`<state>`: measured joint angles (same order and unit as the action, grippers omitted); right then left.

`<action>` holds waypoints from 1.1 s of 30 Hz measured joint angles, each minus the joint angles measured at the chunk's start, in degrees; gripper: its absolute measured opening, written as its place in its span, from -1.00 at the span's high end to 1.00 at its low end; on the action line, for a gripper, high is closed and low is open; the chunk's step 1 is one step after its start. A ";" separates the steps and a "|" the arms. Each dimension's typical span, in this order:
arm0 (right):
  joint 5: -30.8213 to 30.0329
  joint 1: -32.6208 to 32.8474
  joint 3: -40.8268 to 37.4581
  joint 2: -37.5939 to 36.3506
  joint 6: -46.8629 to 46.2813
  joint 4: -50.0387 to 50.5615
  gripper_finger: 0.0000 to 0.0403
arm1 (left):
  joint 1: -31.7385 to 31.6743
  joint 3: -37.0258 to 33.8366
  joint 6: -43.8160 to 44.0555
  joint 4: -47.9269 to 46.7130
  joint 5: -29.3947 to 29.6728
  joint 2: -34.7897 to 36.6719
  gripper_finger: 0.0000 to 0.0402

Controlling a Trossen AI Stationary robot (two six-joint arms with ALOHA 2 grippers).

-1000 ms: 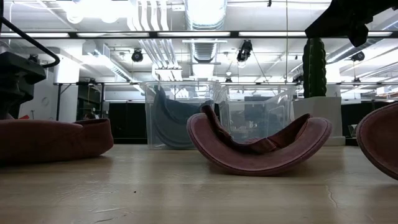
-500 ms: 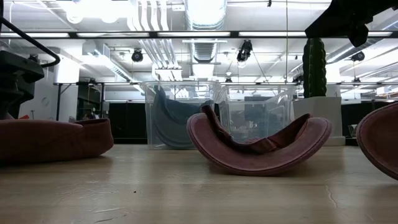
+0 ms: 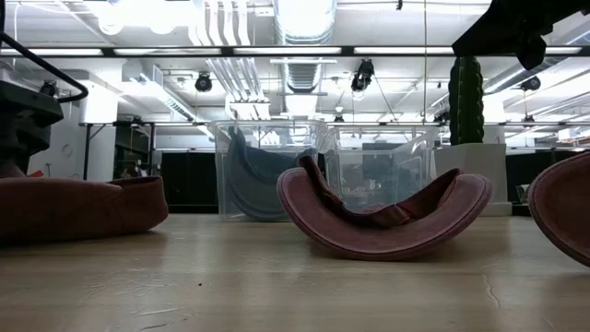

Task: Pick & Place hat
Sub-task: Put the left red cap into the right transparent bin

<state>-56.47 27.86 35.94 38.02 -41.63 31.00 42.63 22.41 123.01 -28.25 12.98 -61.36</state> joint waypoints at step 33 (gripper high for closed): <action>5.86 -0.01 0.01 0.02 -4.70 -0.03 0.71 | -0.81 21.65 -15.51 -3.44 25.13 1.77 0.90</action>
<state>-50.61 27.85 35.95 38.04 -46.33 30.97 41.83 44.06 107.50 -31.69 38.11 -59.59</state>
